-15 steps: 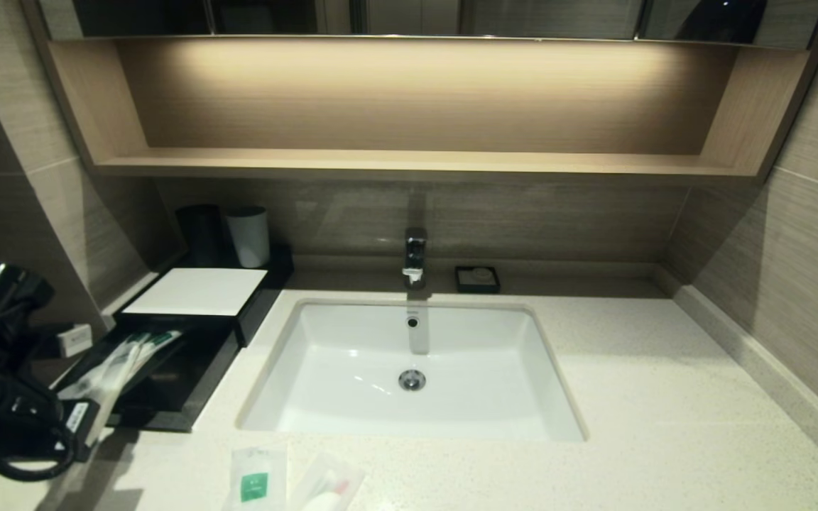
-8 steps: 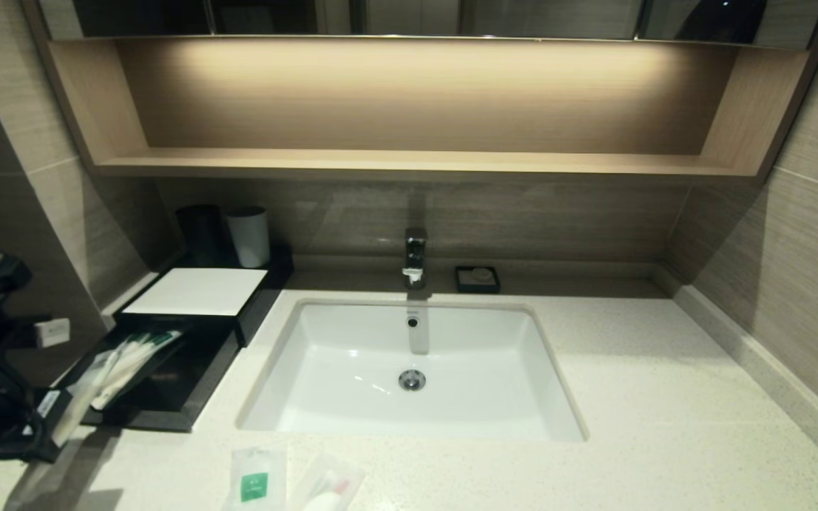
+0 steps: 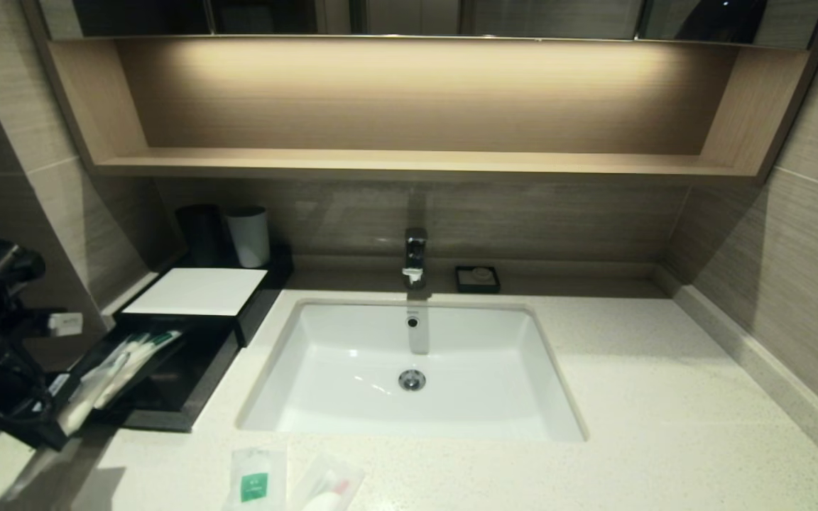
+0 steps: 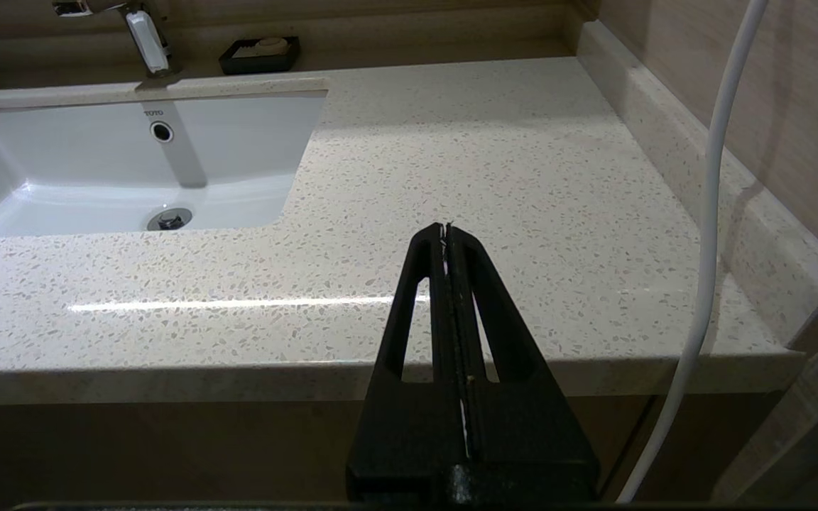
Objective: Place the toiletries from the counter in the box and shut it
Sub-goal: Place the bathroom toiletry into the drawer
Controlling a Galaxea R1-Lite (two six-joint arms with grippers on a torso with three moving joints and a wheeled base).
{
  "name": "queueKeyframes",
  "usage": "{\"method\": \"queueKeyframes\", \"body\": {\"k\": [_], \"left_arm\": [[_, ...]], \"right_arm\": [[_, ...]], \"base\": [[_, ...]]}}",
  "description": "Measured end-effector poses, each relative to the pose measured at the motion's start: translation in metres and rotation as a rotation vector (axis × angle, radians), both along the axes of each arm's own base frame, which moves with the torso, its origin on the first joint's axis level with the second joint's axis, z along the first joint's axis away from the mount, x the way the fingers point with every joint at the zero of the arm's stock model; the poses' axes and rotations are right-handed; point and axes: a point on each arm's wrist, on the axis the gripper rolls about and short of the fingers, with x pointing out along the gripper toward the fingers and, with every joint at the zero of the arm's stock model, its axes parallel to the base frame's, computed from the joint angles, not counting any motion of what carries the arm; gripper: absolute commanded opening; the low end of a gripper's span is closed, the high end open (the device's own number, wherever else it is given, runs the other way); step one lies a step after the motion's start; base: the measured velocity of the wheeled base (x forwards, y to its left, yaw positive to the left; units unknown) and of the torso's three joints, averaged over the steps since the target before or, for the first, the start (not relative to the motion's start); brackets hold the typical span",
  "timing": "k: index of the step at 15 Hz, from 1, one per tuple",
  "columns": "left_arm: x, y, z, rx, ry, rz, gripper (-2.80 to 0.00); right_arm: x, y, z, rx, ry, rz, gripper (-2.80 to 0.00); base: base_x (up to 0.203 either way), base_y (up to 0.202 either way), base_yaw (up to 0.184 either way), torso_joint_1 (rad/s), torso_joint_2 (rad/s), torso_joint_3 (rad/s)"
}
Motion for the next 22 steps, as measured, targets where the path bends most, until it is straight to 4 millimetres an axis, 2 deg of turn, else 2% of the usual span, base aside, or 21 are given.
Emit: {"method": "queueKeyframes", "body": {"k": [6, 12, 17, 22], "left_arm": [[0.032, 0.010, -0.004, -0.019, -0.031, -0.005, -2.80], [0.056, 0.017, -0.016, -0.022, -0.028, -0.006, -2.80], [0.079, 0.025, -0.022, -0.015, -0.122, -0.020, -2.80], [0.088, 0.026, -0.029, -0.061, -0.161, -0.046, -2.80]], "right_arm": [[0.000, 0.000, 0.000, 0.000, 0.000, 0.000, -2.80], [0.000, 0.000, 0.000, 0.000, 0.000, 0.000, -2.80], [0.000, 0.000, 0.000, 0.000, 0.000, 0.000, -2.80], [0.000, 0.000, 0.000, 0.000, 0.000, 0.000, -2.80]], "base": [[0.000, 0.000, 0.000, 0.000, 0.00, 0.000], [0.000, 0.000, 0.000, 0.000, 0.00, 0.000], [0.000, 0.000, 0.000, 0.000, 0.00, 0.000], [0.000, 0.000, 0.000, 0.000, 0.00, 0.000]]}}
